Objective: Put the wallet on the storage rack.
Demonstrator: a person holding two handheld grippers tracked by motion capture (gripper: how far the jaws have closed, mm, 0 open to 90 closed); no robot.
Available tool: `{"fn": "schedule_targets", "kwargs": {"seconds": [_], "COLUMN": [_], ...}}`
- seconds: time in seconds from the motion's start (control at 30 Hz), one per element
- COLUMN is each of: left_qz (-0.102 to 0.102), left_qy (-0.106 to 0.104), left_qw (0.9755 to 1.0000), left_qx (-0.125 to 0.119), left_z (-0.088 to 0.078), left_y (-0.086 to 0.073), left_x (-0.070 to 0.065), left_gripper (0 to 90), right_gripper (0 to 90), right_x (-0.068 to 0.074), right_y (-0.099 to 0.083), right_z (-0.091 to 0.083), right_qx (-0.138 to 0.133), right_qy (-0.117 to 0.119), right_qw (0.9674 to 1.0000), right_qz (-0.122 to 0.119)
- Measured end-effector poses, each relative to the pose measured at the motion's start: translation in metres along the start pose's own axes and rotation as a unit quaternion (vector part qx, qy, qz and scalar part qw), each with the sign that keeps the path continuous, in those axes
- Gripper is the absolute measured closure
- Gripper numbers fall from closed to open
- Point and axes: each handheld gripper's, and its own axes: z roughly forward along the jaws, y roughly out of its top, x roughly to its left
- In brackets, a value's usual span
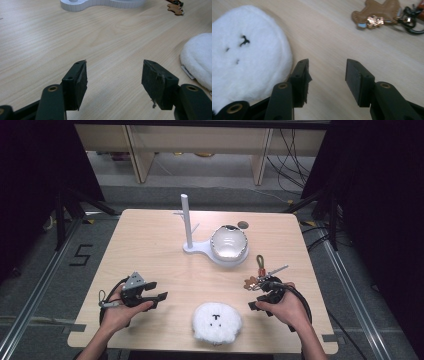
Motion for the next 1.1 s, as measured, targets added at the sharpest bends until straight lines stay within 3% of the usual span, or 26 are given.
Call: {"fn": "schedule_targets", "kwargs": {"seconds": [0.1,0.13,0.23,0.37,0.4,0.6,0.8,1.1], "left_qz": [0.002,0.005,0.004,0.005,0.005,0.003,0.004,0.005], "left_qy": [0.0,-0.004,-0.005,-0.006,-0.006,-0.007,-0.004,-0.005], "left_qw": [1.0,1.0,1.0,1.0,1.0,1.0,1.0,1.0], "left_qx": [0.007,0.002,0.004,0.005,0.005,0.004,0.004,0.006], "left_z": [0.001,0.002,0.003,0.002,0.002,0.003,0.003,0.004], "left_y": [0.001,0.001,0.001,0.001,0.001,0.0,0.0,-0.002], "left_x": [-0.001,-0.002,-0.003,-0.003,-0.003,-0.003,-0.004,-0.004], "left_gripper": [36.4,36.4,36.4,36.3,36.3,36.3,36.3,36.3], "right_gripper": [54.4,53.8,53.0,50.7,50.3,47.1,43.9,42.6], "right_x": [0.002,0.003,0.007,0.018,0.023,0.033,0.039,0.043], "right_y": [0.002,0.004,0.007,0.012,0.013,0.019,0.019,0.016], "right_z": [0.001,0.003,0.005,0.009,0.011,0.023,0.028,0.047], "right_qx": [0.006,0.004,0.012,0.02,0.027,0.055,0.072,0.084], "right_qy": [0.01,0.022,0.026,0.046,0.05,0.061,0.065,0.061], "right_qw": [0.9999,0.9994,0.999,0.9978,0.9977,0.9951,0.9946,0.994], "right_qz": [-0.005,-0.025,-0.035,-0.043,-0.035,-0.054,-0.038,-0.034]}}
